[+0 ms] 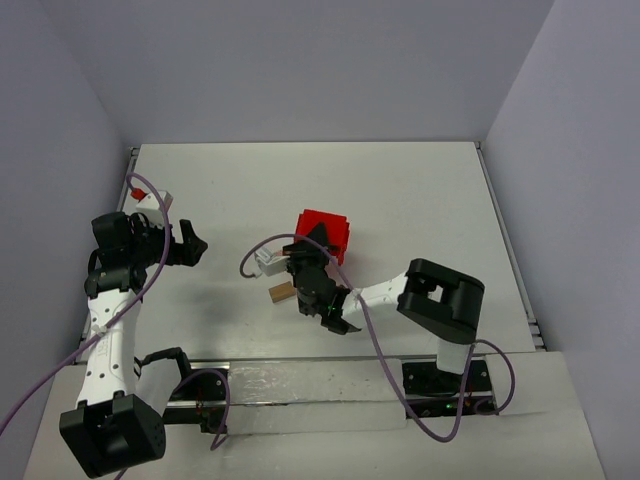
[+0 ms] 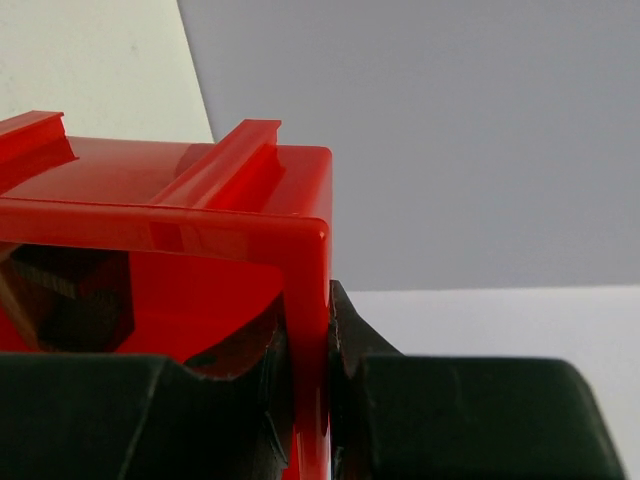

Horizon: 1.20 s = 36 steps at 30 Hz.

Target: Build the wood block tower

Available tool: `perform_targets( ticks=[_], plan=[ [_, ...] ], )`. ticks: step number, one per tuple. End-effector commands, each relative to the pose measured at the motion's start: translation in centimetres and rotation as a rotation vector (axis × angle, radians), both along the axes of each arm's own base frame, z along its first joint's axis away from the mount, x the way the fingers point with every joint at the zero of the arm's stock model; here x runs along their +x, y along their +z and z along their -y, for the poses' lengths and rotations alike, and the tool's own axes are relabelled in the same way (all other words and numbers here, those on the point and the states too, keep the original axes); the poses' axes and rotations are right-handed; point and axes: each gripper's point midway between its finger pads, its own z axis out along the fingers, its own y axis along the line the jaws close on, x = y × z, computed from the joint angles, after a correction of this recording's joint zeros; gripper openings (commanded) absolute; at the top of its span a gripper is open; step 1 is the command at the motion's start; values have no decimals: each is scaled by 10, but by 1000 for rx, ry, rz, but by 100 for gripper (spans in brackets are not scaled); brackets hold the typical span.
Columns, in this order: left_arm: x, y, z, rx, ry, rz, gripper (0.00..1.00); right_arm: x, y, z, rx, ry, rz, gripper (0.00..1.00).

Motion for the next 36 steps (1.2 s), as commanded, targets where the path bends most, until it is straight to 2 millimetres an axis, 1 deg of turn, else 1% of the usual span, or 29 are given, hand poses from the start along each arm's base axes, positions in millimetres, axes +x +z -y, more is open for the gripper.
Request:
perform_targets(
  ticks=[1, 2, 4, 8, 12, 18, 20, 23, 27, 29, 32, 33, 34, 35, 36],
  plan=[
    [7, 19, -3, 12, -4, 65, 99, -12, 46, -4, 151, 39, 224, 0],
    [7, 18, -3, 12, -5, 60, 99, -16, 44, -8, 144, 53, 256, 0],
    [7, 18, -3, 12, -2, 56, 99, -16, 33, -9, 139, 41, 253, 0],
    [7, 19, -4, 15, -1, 65, 99, -15, 33, -6, 172, 27, 246, 0],
    [7, 16, -3, 11, -4, 53, 99, -15, 43, -3, 204, 26, 257, 0],
    [7, 18, -3, 14, -2, 61, 99, -12, 50, 0, 241, 1, 262, 0],
    [7, 18, -4, 15, 0, 62, 99, -9, 57, 6, 254, -14, 270, 0],
    [7, 16, -4, 13, 0, 55, 99, -2, 73, 18, 304, -42, 286, 0],
    [7, 17, -4, 13, 0, 55, 99, 16, 74, 32, 318, -81, 182, 0],
    [7, 18, -4, 13, -1, 59, 99, 21, 74, 38, 343, -83, 106, 0],
    [7, 19, -4, 16, 1, 65, 99, 26, 76, 48, 371, -90, 57, 0],
    [7, 19, -5, 16, 3, 64, 99, 27, 78, 50, 393, -84, 53, 0],
    [7, 19, -4, 15, 2, 64, 99, 29, 71, 51, 368, -83, 10, 0],
    [7, 19, -5, 16, 3, 64, 99, 31, 73, 51, 420, -70, -27, 0],
    [6, 19, -4, 16, 2, 65, 99, 33, 70, 51, 415, -65, -79, 0]
  ],
)
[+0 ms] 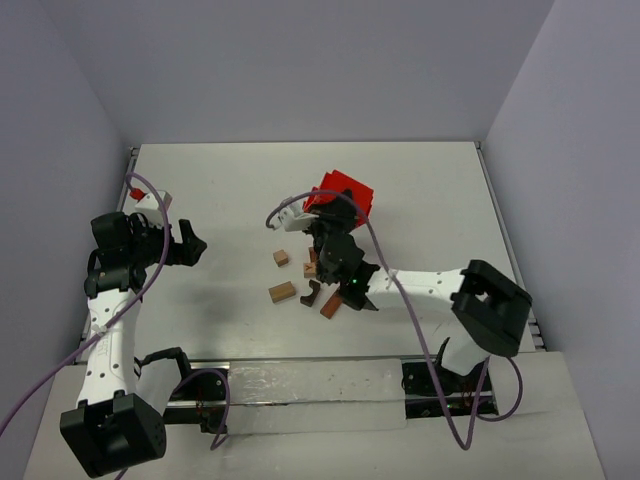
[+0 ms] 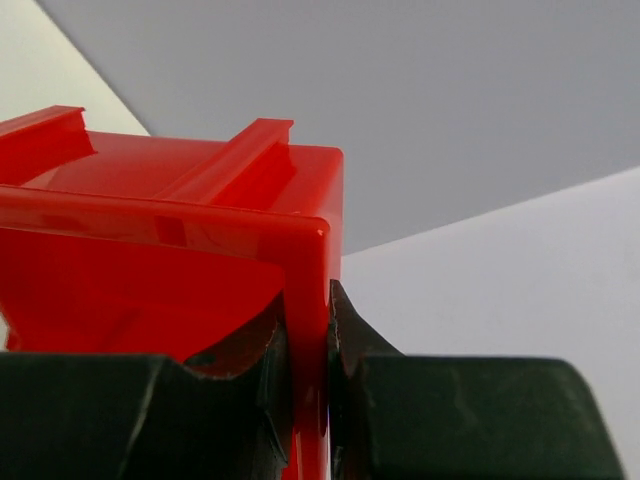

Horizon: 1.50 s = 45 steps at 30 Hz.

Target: Build the wood block tower

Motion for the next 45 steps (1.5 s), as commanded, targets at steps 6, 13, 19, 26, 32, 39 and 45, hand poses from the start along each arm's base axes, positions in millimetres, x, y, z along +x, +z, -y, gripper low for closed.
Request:
perform_targets(
  ticks=[6, 13, 19, 26, 32, 39, 45],
  plan=[
    [6, 20, -3, 15, -6, 70, 99, 6, -27, 1, 160, 117, -387, 0],
    [5, 21, -2, 14, -13, 72, 99, 0, -45, 23, 187, 155, -608, 0],
    [4, 19, 1, 6, -32, 67, 99, 6, -51, 97, 262, 135, -855, 0],
    [3, 18, 4, -3, -49, 60, 99, -15, -90, 196, 138, 126, -1151, 0],
    [4, 19, 3, 1, -40, 63, 99, 15, -95, 273, 390, -135, -1140, 0],
    [4, 15, 4, -7, -51, 46, 99, 25, -123, 360, 754, -392, -1083, 0],
    [4, 14, 4, -11, -50, 41, 99, 38, -158, 393, 963, -464, -1094, 0]
  ],
)
